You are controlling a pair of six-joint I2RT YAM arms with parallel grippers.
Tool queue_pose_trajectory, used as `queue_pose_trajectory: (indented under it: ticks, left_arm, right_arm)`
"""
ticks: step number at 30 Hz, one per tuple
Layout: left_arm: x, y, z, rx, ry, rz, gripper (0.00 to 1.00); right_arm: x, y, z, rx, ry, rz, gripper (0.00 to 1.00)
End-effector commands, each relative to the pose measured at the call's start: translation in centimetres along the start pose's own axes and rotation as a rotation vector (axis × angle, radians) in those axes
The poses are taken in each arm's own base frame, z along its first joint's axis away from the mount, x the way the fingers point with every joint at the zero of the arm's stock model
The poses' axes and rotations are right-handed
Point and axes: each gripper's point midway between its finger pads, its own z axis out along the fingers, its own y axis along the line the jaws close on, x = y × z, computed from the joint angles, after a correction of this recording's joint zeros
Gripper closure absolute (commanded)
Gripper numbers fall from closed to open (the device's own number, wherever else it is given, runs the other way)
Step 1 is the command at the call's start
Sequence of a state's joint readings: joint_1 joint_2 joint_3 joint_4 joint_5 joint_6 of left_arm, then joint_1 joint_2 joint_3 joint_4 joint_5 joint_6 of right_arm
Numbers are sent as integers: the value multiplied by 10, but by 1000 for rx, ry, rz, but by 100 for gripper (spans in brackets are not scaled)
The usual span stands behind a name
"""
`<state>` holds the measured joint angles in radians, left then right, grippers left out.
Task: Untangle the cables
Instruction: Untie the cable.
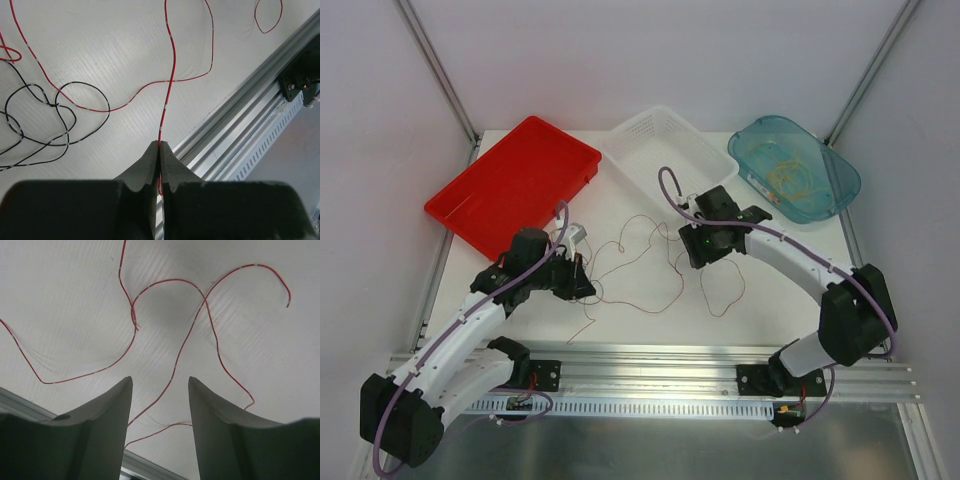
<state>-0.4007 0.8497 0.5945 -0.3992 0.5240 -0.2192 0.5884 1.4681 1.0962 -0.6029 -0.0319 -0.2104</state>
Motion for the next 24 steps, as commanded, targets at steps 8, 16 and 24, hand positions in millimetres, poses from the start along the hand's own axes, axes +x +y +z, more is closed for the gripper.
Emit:
queue_pose_trajectory:
  ticks: [8,16,24]
  left_arm:
    - [5,1,4,14,11,38,100]
    - [5,4,5,2,16,33,100]
    - [5,5,7,-4,22,28,100]
  right_arm:
    - [-47,-8,37,-62,-26,-289,45]
    - [-41,-15,69,-80,73,-367,40]
    - [-28,-14,92,-123,119,-354,39]
